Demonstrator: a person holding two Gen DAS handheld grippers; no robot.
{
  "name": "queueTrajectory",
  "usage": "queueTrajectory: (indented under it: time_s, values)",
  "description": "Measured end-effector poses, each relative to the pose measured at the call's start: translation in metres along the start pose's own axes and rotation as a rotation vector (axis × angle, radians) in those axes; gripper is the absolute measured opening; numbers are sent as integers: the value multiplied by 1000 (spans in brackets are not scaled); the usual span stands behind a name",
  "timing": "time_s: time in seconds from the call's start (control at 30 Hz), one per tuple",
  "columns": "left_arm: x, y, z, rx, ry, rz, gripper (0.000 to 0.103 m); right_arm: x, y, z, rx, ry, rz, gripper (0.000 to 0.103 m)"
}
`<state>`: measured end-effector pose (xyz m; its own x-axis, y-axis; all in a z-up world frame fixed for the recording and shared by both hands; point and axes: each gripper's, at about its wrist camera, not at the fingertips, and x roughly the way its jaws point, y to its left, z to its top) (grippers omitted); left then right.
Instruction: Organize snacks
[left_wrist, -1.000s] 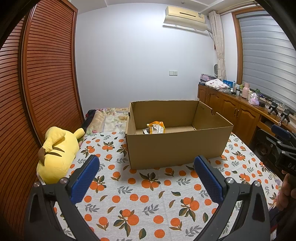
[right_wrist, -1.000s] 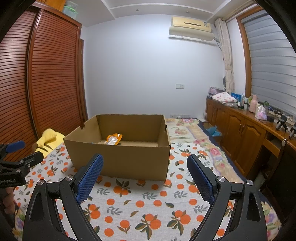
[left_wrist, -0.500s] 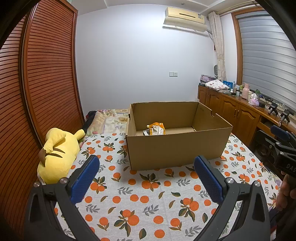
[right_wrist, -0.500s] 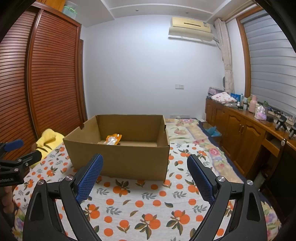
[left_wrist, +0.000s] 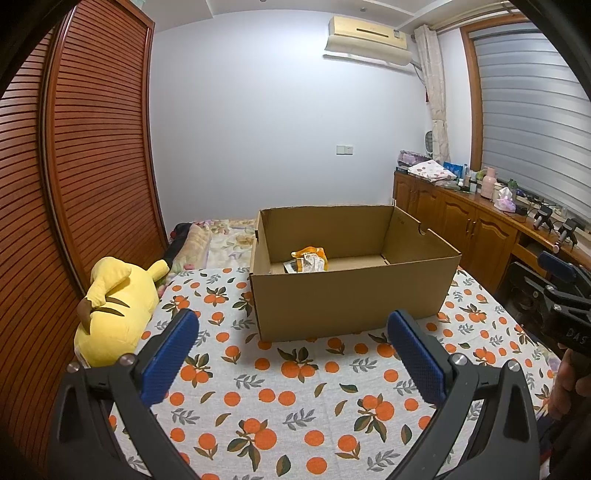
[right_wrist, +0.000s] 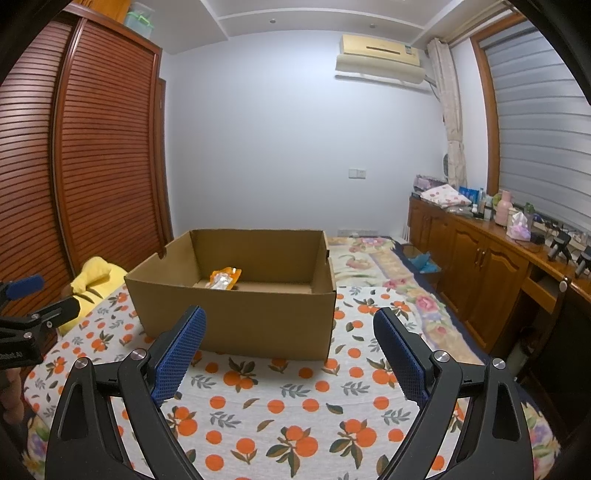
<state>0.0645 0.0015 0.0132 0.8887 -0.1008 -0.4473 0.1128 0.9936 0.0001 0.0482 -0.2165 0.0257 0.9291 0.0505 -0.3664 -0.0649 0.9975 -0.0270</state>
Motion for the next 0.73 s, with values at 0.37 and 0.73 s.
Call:
queueTrajectory:
  time_s: [0.37, 0.73]
  values:
    - [-1, -1, 1, 2, 0, 1, 103, 0, 0, 0, 1, -1, 1, 94]
    - [-3, -3, 1, 2, 0, 0, 103, 0, 1, 0, 3, 0, 1, 94]
